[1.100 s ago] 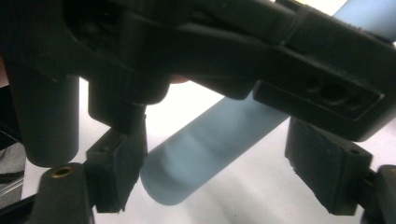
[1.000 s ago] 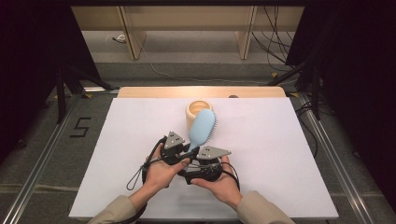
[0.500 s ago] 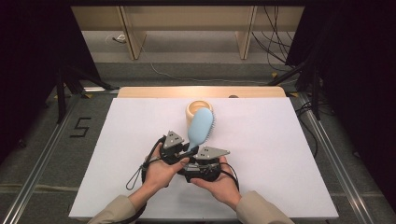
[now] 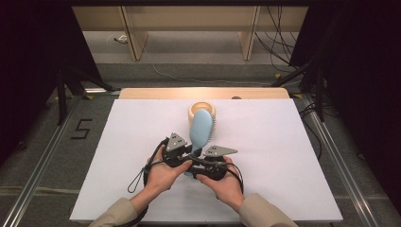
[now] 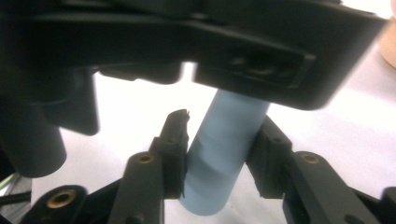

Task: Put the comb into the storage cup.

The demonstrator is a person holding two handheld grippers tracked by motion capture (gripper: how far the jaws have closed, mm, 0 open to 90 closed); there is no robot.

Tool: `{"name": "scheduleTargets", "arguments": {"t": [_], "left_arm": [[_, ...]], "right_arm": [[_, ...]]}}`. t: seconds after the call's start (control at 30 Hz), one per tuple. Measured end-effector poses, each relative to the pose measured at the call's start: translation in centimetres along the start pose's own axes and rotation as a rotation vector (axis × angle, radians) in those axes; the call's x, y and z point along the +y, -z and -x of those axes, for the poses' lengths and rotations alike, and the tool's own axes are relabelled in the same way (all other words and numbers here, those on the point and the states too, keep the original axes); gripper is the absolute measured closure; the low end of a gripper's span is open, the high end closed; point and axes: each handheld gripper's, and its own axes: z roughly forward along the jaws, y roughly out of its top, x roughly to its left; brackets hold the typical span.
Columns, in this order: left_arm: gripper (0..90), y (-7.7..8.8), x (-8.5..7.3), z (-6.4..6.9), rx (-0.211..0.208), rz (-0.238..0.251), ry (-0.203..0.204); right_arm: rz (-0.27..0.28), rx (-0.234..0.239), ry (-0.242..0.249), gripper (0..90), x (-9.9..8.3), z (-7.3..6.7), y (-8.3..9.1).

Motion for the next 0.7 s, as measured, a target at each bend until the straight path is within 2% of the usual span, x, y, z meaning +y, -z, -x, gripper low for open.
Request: {"name": "scheduleTargets", "arguments": {"t": [0.1, 0.23, 0.53, 0.7], "left_arm": [[68.7, 0.04, 0.04, 0.12, -0.002, 0.002, -0.014], [68.4, 0.07, 0.05, 0.22, -0.006, 0.008, -0.019], [65.8, -0.03, -0.02, 0.35, -0.01, 0.004, -0.061], [62.9, -0.06, -0.01, 0.44, -0.015, 0.01, -0.061]], "right_arm": [[0.001, 0.0, -0.037, 65.5, 0.06, 0.23, 0.18], [-0.002, 0.001, -0.052, 65.8, 0.16, 0.22, 0.31], [-0.021, 0.001, -0.067, 66.2, 0.34, 0.37, 0.49], [-0.026, -0.001, -0.078, 66.2, 0.44, 0.46, 0.63]]}}
